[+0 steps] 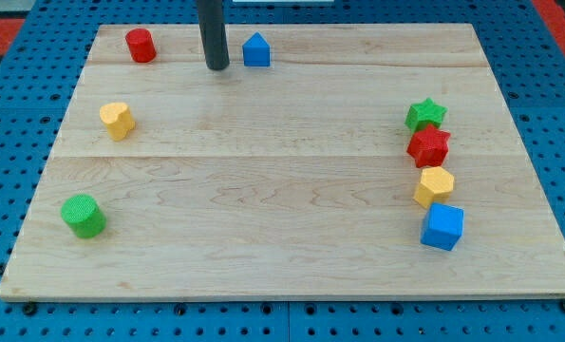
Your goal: Move the blue triangle above the green star
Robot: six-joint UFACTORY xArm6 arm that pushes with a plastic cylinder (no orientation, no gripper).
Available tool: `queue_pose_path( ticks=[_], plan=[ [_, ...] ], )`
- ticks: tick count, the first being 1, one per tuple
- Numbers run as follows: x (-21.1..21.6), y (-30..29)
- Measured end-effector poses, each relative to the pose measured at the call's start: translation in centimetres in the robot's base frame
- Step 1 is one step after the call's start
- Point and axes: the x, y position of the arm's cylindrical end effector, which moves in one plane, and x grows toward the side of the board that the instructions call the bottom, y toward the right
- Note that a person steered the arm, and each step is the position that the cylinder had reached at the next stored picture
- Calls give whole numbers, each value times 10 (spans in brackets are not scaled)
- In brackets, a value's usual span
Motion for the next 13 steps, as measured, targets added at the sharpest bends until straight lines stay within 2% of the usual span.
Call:
queue_pose_path(
  ticks=[1,2,4,5,6,7,9,10,11,12,13],
  plan=[
    [-32,88],
    [-7,150],
    [-37,56],
    [-21,13],
    [-10,117],
    [8,178],
    [-10,105],
    [35,123],
    [48,196],
    [53,222],
    [59,222]
  ],
)
